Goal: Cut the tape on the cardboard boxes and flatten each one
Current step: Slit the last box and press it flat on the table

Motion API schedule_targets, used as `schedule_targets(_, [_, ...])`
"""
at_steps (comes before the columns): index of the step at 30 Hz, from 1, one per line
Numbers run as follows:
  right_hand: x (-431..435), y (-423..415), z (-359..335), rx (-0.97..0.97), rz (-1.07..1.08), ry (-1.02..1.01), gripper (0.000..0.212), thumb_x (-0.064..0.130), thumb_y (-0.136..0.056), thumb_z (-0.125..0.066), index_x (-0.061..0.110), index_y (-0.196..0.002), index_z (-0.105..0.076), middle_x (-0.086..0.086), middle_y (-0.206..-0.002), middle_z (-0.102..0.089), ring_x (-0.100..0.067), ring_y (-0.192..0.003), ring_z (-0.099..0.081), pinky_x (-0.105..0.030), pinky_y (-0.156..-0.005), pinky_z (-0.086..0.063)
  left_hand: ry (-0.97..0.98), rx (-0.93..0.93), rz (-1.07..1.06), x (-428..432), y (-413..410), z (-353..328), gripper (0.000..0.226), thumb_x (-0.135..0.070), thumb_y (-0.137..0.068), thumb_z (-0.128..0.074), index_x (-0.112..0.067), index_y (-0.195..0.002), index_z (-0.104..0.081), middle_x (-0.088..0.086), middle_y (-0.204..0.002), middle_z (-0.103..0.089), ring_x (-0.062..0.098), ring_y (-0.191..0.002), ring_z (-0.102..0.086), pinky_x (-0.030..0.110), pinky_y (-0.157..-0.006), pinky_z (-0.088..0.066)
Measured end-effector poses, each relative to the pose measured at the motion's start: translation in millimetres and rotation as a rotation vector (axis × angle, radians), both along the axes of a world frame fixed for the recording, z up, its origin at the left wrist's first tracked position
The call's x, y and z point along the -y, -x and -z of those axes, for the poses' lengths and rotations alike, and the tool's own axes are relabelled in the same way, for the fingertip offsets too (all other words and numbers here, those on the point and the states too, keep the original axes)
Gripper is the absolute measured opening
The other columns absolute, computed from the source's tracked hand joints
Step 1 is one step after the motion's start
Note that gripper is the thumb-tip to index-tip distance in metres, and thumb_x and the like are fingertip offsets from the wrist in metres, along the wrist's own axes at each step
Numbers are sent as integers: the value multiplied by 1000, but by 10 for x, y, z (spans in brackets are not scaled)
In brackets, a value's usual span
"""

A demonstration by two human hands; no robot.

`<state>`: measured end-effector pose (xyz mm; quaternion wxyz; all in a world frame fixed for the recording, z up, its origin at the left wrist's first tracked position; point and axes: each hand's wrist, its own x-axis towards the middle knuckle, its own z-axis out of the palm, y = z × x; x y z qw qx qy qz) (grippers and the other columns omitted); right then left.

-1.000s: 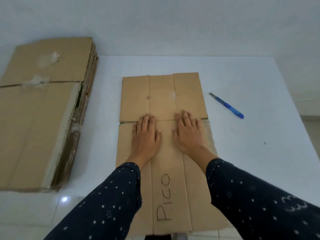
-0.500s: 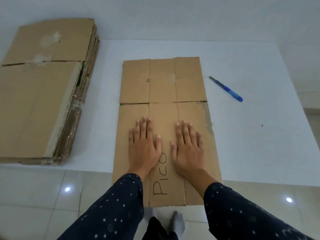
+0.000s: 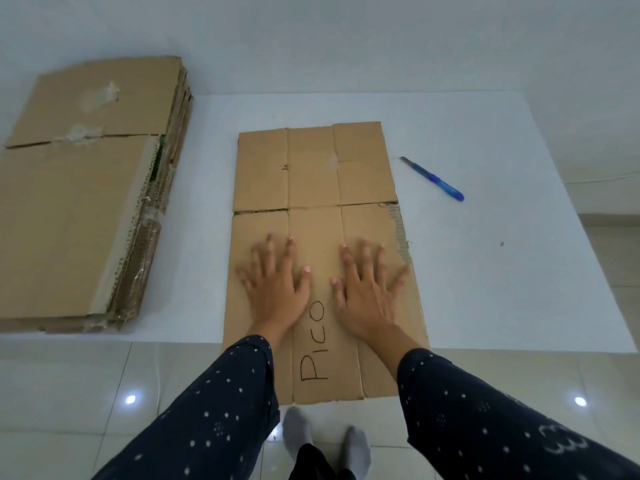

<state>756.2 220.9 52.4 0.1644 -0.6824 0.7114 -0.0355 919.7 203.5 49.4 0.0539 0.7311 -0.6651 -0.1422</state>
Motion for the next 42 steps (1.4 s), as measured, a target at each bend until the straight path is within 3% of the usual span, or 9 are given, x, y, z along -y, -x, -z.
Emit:
schedule_targets(3, [37, 79, -178, 64, 296, -66, 71, 61, -92, -41, 36, -149, -7, -7, -162, 18, -38, -150, 10, -70, -111, 3, -78, -79, -340, 19, -64, -197, 70, -67, -93, -44, -47, -155, -16, 5, -166, 16, 42, -151, 4, 67, -115, 4])
schedule_targets(5, [89, 171, -302, 137, 442, -107, 73, 53, -90, -51, 29, -149, -15, -12, -162, 3, -39, -145, -11, -63, -110, -21, -122, -194, -536, 39, -114, -354, 84, -61, -90, -56, -36, -157, -12, 12, -166, 3, 44, -147, -13, 65, -113, -20])
schedule_targets(8, [230, 275, -447, 247, 580, -159, 73, 41, -90, -55, 25, -150, -15, -14, -146, -32, -35, -127, -39, -55, -103, -32, -126, -440, -713, 98, -286, -519, 92, -45, -90, -65, -20, -158, -9, 14, -157, -25, 44, -132, -40, 53, -99, -39])
schedule_targets(13, [280, 266, -682, 427, 655, -85, 32, 25, -99, -42, 16, -130, -40, -6, -115, -59, -26, -94, -60, -48, -83, -54, -114, -542, -653, 158, -556, -623, 32, -31, -99, -54, -11, -124, -52, 10, -121, -61, 31, -96, -56, 39, -79, -45])
schedule_targets(17, [300, 57, -968, 375, 652, 100, 18, 23, -101, -40, 18, -119, -42, -2, -105, -59, -21, -83, -61, -44, -73, -56, 0, -582, -596, 226, -563, -944, 18, -28, -102, -49, -16, -115, -51, 1, -104, -59, 29, -93, -57, 39, -80, -49])
schedule_targets(24, [626, -459, -1762, 408, 697, 334, 20, 26, -102, -40, 18, -120, -45, -3, -104, -63, -22, -82, -59, -34, -67, -45, 169, -569, -445, 766, -1121, -1829, 37, -30, -103, -46, -14, -137, -50, 9, -134, -60, 32, -118, -58, 41, -89, -48])
schedule_targets(29, [893, -1223, -2321, 509, 700, 465, 23, 28, -100, -43, 19, -120, -47, -1, -100, -60, -24, -84, -61, -40, -75, -53, 284, -556, -419, 1072, -1894, -2475, 33, -30, -103, -47, -11, -130, -52, 10, -126, -62, 34, -114, -60, 40, -84, -47])
schedule_targets(37, [1256, -2732, -2312, 721, 640, 374, 25, 24, -99, -45, 18, -122, -48, 0, -98, -59, -23, -83, -60, -38, -75, -53, 343, -466, -484, 1291, -3521, -2643, 32, -30, -99, -50, -15, -127, -53, 6, -119, -64, 34, -107, -62, 46, -89, -51])
schedule_targets(42, [1412, -3375, -1918, 733, 592, 247, 30, 20, -101, -45, 18, -131, -44, -1, -98, -57, -25, -86, -62, -42, -80, -56, 263, -381, -537, 1298, -4186, -2181, 30, -27, -102, -48, -11, -128, -50, 8, -115, -63, 34, -103, -62, 40, -77, -47])
